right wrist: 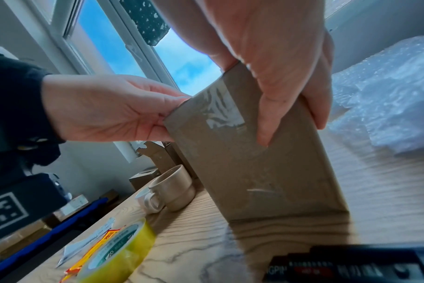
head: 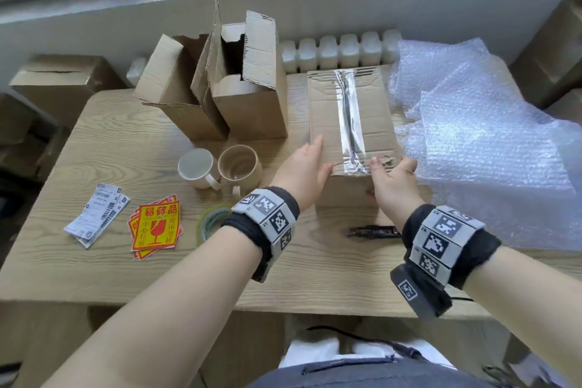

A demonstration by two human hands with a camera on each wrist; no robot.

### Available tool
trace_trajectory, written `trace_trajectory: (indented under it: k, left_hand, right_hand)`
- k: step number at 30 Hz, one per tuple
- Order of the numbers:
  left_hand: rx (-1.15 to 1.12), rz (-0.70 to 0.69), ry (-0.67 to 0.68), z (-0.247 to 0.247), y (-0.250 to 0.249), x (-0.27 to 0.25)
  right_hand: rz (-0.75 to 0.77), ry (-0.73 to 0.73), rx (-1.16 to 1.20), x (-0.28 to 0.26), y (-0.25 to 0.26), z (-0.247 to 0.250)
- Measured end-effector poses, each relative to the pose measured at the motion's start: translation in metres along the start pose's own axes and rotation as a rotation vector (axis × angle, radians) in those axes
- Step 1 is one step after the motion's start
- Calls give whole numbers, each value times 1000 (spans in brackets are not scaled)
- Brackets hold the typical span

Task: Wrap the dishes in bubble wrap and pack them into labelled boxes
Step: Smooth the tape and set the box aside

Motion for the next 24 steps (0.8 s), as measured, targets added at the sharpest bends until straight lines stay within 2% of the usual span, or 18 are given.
trace_trajectory:
  k: [3, 5, 7, 9, 11, 16, 20, 22, 24]
  left_hand:
    - [-15, 22, -6, -1, -1, -7]
    - [-55, 25, -38, -2, 1, -13]
    - [-124, 39, -99, -1, 9, -23]
    - [-190, 81, -169, 2, 24, -35]
    - [-220, 147, -232, 5, 45, -48]
    - [-235, 302, -322, 20, 108, -81]
    - [-261, 385, -348, 31, 180, -105]
    - [-270, 457, -300, 33, 223, -117]
    - [-263, 526, -248, 33, 264, -128]
  right_hand:
    - [-16, 25, -71, -1, 6, 4]
    - [-15, -48, -308, -7, 12, 7]
    - [159, -158, -502, -19, 24, 5]
    - [434, -172, -533, -31, 41, -9]
    - [626, -78, -550, -37, 58, -30]
    - [820, 202, -611, -36, 92, -97]
    - [831, 362, -632, -31, 110, -162]
    - [774, 419, -674, -22, 116, -206]
    - [647, 476, -714, -10, 119, -249]
Point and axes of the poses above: each hand's wrist, its own x-axis towards the middle knuckle, its own z-axis out of the back of the hand, y = z × x, the point moved 2 cm from there along x, towards the middle knuckle, and after that the axes turned 14 degrees about y, right-handed, at the moved point
